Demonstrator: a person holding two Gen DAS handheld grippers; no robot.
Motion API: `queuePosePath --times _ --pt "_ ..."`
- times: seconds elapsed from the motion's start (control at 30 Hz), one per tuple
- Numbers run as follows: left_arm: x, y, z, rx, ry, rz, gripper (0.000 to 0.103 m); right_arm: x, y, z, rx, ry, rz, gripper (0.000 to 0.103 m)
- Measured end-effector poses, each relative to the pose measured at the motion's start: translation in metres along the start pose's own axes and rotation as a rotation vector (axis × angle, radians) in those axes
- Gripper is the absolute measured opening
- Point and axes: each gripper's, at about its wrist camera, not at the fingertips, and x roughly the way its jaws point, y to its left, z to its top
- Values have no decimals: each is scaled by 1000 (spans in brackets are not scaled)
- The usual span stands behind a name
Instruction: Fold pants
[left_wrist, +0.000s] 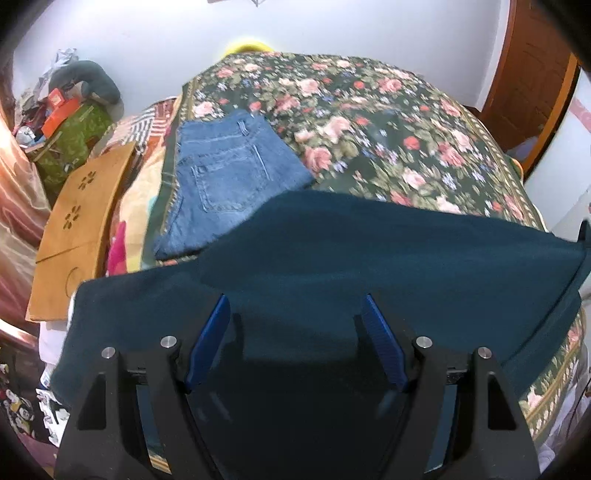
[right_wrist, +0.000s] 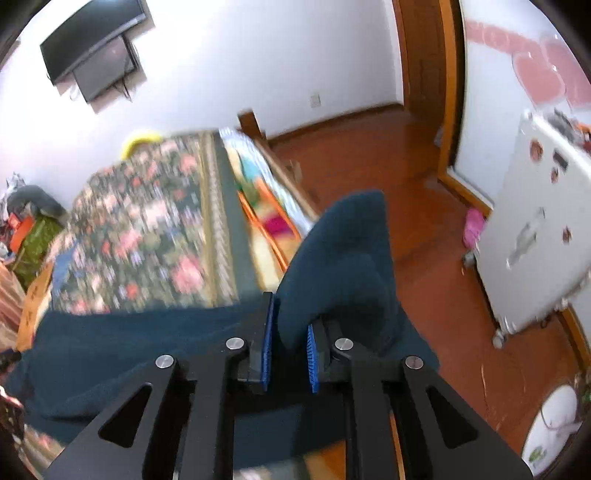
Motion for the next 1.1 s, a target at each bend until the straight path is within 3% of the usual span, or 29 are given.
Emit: queuePosePath --times 0.17,0.27,0.37,0.53,0.7,0.83,0.93,1.1 --pt "12 -5 -16 12 62 10 74 11 -25 -38 42 73 -97 39" --pt "18 -3 -25 5 87 3 75 4 -33 -44 71 84 -85 41" --pt "15 5 -27 -26 79 -4 78 -8 -26 -37 39 76 -129 41" --pt "-11 31 -20 -66 3 13 78 -41 8 -16 -35 -39 -163 41" --pt "-44 85 -4 -127 -92 54 78 -59 71 6 -110 -115 0 42" --pt "-54 139 7 -180 -130 120 81 -50 138 18 -220 -123 111 46" --pt "-50 180 13 -222 -123 145 82 -27 199 25 -307 -96 197 46" --pt "-17 239 21 -298 -36 149 82 15 292 21 -449 -27 332 46"
